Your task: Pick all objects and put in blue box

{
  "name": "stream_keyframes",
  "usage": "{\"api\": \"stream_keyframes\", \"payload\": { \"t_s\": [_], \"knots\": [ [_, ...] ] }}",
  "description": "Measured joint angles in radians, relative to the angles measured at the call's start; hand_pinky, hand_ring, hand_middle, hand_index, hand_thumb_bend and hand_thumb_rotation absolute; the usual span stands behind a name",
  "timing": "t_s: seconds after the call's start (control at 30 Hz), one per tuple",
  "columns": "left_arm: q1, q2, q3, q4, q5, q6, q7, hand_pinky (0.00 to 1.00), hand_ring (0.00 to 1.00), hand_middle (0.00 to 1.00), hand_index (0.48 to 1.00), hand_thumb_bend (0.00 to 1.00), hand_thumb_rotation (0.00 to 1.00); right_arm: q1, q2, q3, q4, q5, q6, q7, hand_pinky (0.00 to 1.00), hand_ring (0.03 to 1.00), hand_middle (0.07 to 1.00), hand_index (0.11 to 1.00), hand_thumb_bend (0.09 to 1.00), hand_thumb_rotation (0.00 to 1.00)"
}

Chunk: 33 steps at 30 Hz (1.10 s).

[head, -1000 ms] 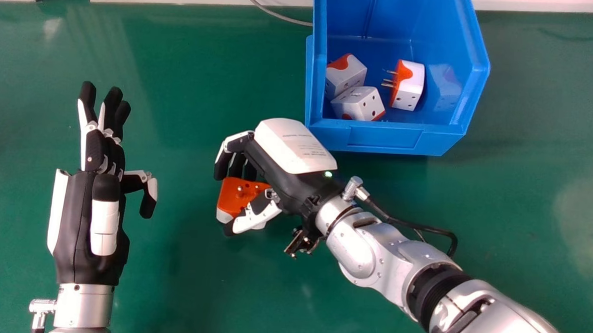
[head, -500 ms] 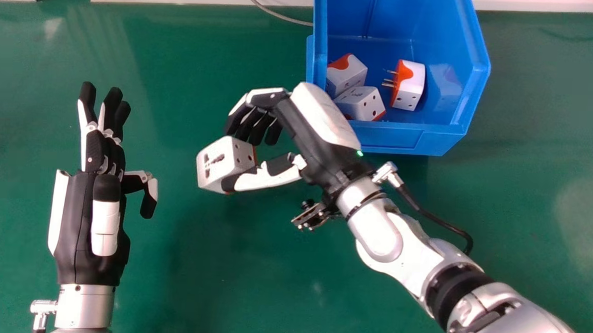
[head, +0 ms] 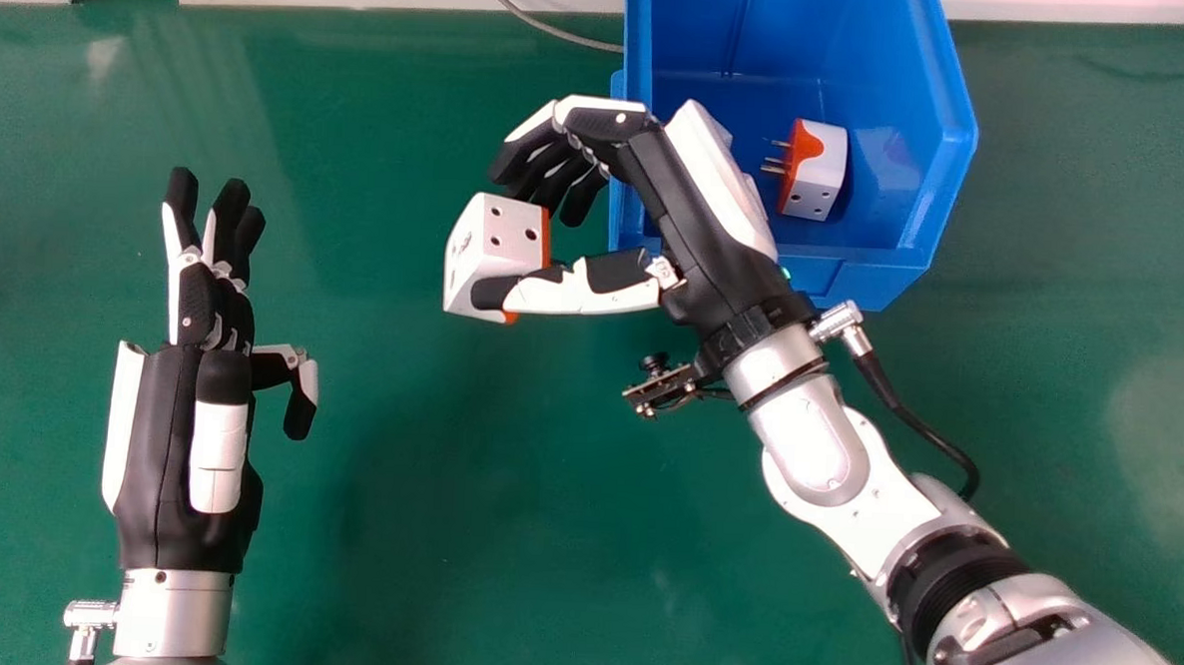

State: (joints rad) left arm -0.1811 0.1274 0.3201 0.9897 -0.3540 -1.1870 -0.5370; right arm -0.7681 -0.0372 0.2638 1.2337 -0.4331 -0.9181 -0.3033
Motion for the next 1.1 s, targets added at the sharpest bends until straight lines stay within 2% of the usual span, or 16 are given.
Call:
{"api": "stream_keyframes", "payload": {
  "t_s": [0.17,0.27,0.63,0.8,0.93,1.1],
  "knots": [
    [0.0,0.001,0.0,0.0,-0.004,0.001,-0.012,0.0,1.0,1.0,1.0,1.0,0.96,0.0,-0.001,-0.019,-0.017,0.006,-0.013,0.012,0.36,0.436,0.469,0.505,0.527,0.0],
    [-0.001,0.001,0.0,0.0,-0.011,0.002,-0.028,0.0,1.0,1.0,1.0,1.0,0.96,0.0,-0.006,-0.027,-0.033,0.005,-0.031,0.002,0.36,0.437,0.469,0.505,0.527,0.0],
    [-0.023,0.006,0.006,0.009,-0.027,0.022,-0.053,0.0,1.0,1.0,1.0,1.0,0.96,-0.117,-0.066,-0.087,-0.04,-0.002,0.007,-0.095,0.36,0.418,0.481,0.52,0.52,0.0],
    [-0.027,0.007,0.01,0.009,-0.037,0.023,-0.063,0.0,1.0,1.0,1.0,1.0,0.96,-0.221,-0.091,-0.117,-0.006,0.011,0.077,-0.095,0.36,0.41,0.483,0.526,0.518,0.0],
    [-0.029,0.01,0.017,0.009,-0.039,0.026,-0.066,0.0,1.0,1.0,1.0,1.0,0.96,-0.269,-0.116,-0.128,0.025,0.01,0.135,-0.107,0.36,0.406,0.484,0.527,0.517,0.0],
    [-0.037,0.014,0.02,0.009,-0.038,0.033,-0.064,0.0,1.0,1.0,1.0,1.0,0.96,-0.311,-0.16,-0.108,0.075,-0.04,0.299,-0.196,0.35,0.395,0.486,0.531,0.516,0.0]
  ]
}}
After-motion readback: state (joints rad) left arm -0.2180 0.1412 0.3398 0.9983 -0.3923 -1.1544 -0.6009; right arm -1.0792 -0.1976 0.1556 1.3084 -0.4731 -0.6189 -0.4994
